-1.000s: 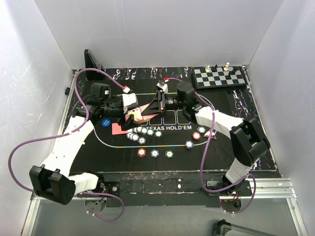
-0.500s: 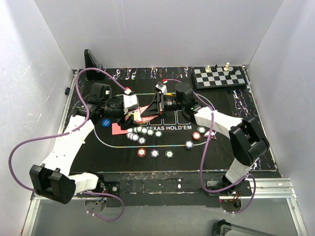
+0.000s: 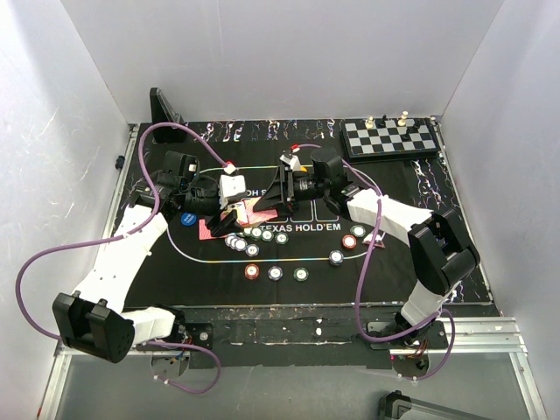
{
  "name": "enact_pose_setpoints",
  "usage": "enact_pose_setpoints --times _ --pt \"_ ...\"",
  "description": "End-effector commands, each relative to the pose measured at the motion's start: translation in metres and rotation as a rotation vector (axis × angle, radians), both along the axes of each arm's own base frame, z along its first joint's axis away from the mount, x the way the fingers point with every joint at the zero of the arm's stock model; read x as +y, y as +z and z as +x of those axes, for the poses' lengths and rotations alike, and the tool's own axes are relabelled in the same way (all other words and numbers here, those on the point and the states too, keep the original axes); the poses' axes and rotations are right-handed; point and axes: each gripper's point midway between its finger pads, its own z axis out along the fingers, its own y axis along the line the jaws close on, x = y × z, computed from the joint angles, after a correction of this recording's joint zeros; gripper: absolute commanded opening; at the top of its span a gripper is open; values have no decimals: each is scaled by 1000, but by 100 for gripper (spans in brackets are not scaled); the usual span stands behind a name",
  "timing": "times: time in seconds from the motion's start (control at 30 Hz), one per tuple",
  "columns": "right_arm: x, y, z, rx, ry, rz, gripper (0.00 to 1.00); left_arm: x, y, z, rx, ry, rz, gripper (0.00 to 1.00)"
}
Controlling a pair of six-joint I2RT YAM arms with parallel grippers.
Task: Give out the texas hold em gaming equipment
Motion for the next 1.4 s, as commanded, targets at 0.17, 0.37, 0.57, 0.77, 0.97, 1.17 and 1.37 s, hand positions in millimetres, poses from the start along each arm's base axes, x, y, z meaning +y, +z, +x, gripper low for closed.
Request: enact_pose_setpoints --times 0.17,0.37,0.57,0.77,0.97,1.17,1.37 --pt "-4 18 2 -78 2 3 53 -10 27 4 -63 -22 -76 0" --pt "-18 24 6 -87 -27 6 47 -13 27 4 -52 -19 -96 0" --pt "-27 27 9 -93 -47 9 41 -16 30 4 -49 -16 -113 0" --pt "-38 29 14 -98 -71 7 40 -17 31 4 -44 -14 -125 0" --pt "-48 29 18 -100 -95 5 35 -16 32 3 -45 -10 -125 0" --pt "-55 30 21 -101 -108 2 34 -16 33 2 -49 -12 -125 0" --pt "-60 34 23 -107 -118 5 30 -16 32 2 -48 -12 -123 0"
